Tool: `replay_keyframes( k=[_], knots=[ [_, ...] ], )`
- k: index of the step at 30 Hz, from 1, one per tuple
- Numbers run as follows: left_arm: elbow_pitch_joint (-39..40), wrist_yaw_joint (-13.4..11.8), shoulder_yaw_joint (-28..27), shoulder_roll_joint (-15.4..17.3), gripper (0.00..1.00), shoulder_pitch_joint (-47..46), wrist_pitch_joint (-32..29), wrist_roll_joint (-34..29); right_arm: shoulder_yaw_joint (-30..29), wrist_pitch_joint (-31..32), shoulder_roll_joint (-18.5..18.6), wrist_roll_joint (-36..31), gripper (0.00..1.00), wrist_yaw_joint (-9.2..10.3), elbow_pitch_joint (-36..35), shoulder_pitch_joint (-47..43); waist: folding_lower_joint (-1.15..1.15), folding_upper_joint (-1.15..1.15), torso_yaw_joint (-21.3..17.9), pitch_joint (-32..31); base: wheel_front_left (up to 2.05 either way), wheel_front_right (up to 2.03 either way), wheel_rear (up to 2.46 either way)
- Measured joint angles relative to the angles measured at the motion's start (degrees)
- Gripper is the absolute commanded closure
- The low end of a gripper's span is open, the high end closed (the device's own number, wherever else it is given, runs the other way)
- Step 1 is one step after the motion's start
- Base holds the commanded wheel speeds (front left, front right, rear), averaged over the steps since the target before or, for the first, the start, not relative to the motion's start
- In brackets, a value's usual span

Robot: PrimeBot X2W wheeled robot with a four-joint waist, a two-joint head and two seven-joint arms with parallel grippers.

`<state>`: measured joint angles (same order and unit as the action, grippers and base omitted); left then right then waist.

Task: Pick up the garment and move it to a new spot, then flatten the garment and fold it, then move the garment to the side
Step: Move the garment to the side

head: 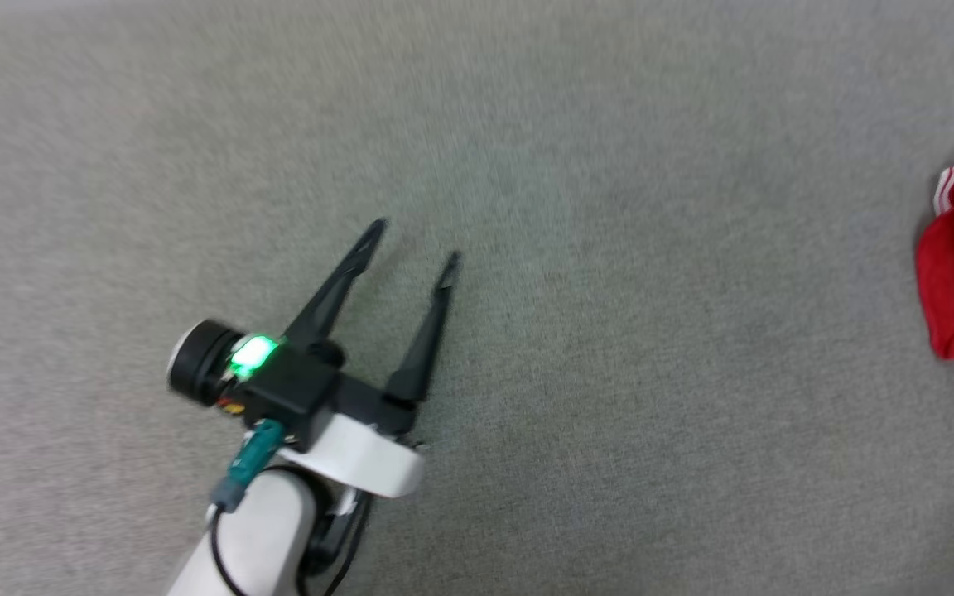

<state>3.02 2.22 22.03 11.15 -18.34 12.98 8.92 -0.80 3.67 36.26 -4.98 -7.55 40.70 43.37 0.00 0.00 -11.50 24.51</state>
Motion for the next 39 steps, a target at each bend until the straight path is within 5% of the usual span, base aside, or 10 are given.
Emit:
replay_keyframes(
  k=[10,19,23,26,39],
  knots=[
    [-4.08,-4.38,-6.77,1.51,0.0,9.17,1.67,3.86,4.1,-1.01,-6.44,11.69,0.0,0.02,-18.46,-7.87,-0.02,0.0,2.64,-12.36,0.0,0.0,0.0],
    [-6.77,-5.08,-8.94,0.68,0.0,16.1,1.92,5.89,2.82,-2.58,-16.86,15.8,0.0,0.02,-33.53,-21.71,-0.02,0.0,6.63,-19.76,0.0,0.0,0.0],
    [-6.68,-4.65,-9.95,0.26,0.0,18.06,1.93,6.0,1.52,-5.02,-21.81,16.36,0.0,0.03,-35.35,-28.76,-0.02,0.0,8.59,-21.91,0.0,0.0,0.0],
    [-6.45,-3.65,-11.57,-0.69,0.0,20.0,1.93,5.36,-0.6,-8.4,-30.04,19.79,0.0,0.03,-34.28,-36.78,-0.02,0.0,10.68,-24.28,0.0,0.0,0.0],
    [-6.67,-1.2,-15.46,-3.18,0.0,21.13,1.93,3.47,-0.01,-13.72,-33.12,19.34,0.0,0.04,-32.07,-41.44,0.0,0.0,11.05,-25.0,0.0,0.0,0.0]
  ],
)
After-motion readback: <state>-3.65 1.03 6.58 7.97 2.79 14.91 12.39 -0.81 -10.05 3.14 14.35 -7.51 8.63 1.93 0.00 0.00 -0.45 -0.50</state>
